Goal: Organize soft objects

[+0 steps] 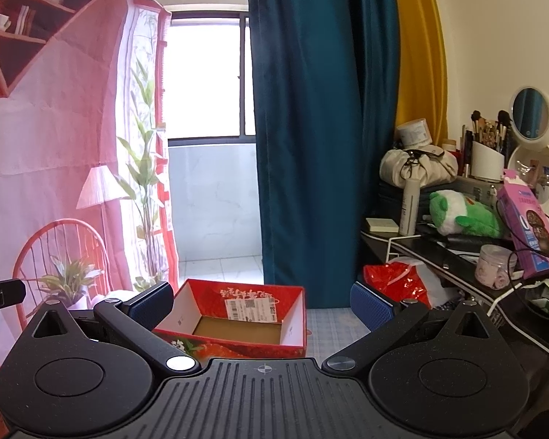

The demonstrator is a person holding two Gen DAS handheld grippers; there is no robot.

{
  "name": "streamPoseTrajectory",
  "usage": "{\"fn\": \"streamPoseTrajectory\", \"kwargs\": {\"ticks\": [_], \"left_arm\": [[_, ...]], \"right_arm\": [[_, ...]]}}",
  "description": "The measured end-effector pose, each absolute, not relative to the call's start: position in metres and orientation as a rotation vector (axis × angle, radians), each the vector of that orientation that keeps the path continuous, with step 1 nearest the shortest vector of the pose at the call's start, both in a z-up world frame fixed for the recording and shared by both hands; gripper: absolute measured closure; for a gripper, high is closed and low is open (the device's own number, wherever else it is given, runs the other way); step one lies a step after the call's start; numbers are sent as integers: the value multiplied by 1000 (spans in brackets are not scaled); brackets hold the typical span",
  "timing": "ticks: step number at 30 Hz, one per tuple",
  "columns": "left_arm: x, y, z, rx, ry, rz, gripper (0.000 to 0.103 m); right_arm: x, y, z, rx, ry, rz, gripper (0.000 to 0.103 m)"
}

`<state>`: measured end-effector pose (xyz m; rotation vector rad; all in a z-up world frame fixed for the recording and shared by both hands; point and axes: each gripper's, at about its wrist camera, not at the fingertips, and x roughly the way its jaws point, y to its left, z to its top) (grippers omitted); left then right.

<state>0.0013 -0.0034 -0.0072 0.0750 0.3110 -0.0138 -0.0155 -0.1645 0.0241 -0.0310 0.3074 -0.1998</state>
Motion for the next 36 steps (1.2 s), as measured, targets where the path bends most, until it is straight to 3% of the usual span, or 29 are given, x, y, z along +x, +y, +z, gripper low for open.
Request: {"fn": "streamPoseTrajectory", "kwargs": {"ticks": [26,31,36], "left_arm": [[1,0,-9,65,307,-32,0],[19,-4,-33,75,350,-28,0],[51,-7,-78,80,428,-22,0]], "right_arm": [[-19,-165,24,-21,292,-188,0],[-21,-181,3,9,205,-136,0],[-4,-205,-39,43,266,-120,0]]}}
